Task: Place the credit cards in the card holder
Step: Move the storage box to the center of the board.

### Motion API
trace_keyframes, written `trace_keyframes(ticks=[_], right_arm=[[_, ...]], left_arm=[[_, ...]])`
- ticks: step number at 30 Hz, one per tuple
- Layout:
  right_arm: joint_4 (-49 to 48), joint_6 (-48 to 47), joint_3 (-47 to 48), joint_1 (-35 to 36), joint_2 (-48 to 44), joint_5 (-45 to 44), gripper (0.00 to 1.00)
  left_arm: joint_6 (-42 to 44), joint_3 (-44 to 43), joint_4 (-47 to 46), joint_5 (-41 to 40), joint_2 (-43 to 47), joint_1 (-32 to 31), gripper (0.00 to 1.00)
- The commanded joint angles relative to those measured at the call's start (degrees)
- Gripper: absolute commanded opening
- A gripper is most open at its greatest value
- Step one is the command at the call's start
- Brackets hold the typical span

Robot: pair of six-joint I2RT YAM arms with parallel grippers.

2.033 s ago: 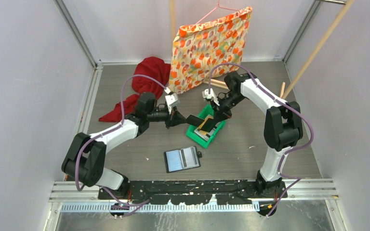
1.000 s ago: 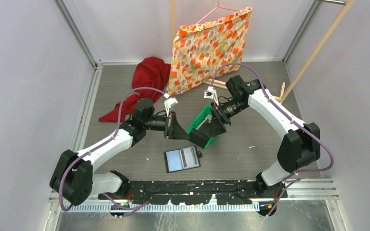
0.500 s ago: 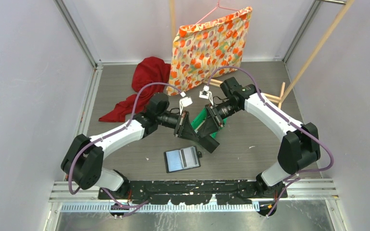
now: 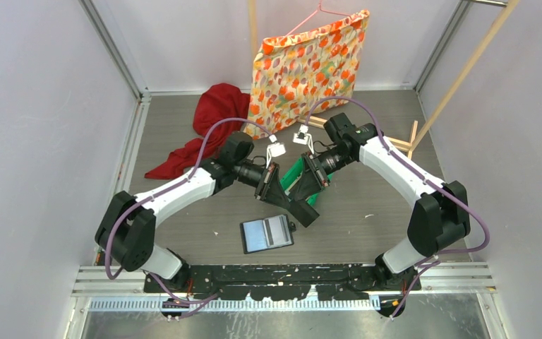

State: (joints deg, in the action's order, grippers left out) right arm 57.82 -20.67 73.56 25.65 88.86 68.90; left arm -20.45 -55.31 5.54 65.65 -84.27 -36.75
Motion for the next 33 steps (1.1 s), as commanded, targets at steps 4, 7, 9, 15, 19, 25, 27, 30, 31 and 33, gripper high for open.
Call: trace_keyframes(ticks=[4, 7, 9, 15, 19, 25, 27, 30, 31, 33], right_arm=[[4.3, -4.7, 1.4, -0.1, -1.6, -1.1, 0.31], [4.4, -4.9, 1.3, 0.1, -1.6, -1.2, 0.3], [4.6, -5.2, 1.3, 0.5, -1.5, -1.3, 0.28], [7.3, -8.5, 2.8, 1.5, -0.3, -1.3, 0.04], [8.4, -10.5, 2.8, 1.6, 0.1, -2.3, 0.01], [4.1, -7.8, 0.0, -0.2, -1.1, -4.5, 0.01], [2.6, -6.7, -0.8, -2.6, -1.5, -4.4, 0.01], [0.6, -6.4, -1.8, -7.4, -2.0, -3.7, 0.01], [0.1, -6.4, -2.0, -9.2, -2.0, -3.7, 0.01], [-0.3, -6.6, -2.1, -13.0, -2.0, -3.1, 0.01]], left_arm=[[5.1, -3.6, 5.8, 2.3, -0.8, 0.3, 0.0], [5.2, -4.0, 6.1, 2.5, -1.2, 0.4, 0.0], [5.4, -4.3, 6.3, 2.5, -1.4, 0.4, 0.0], [5.3, -5.1, 7.5, 1.9, -2.0, 0.7, 0.0], [4.0, -4.9, 6.3, -1.1, -1.0, 1.3, 0.01], [-0.6, 1.1, -1.3, -12.5, 7.4, 3.4, 0.4], [-0.4, 4.6, -3.3, -17.3, 11.3, 4.0, 0.49], [0.9, 11.1, -8.0, -26.7, 16.3, 4.2, 0.65], [1.5, 13.3, -9.9, -28.5, 17.3, 4.2, 0.71], [2.2, 16.6, -11.8, -36.6, 18.5, 4.0, 0.82]])
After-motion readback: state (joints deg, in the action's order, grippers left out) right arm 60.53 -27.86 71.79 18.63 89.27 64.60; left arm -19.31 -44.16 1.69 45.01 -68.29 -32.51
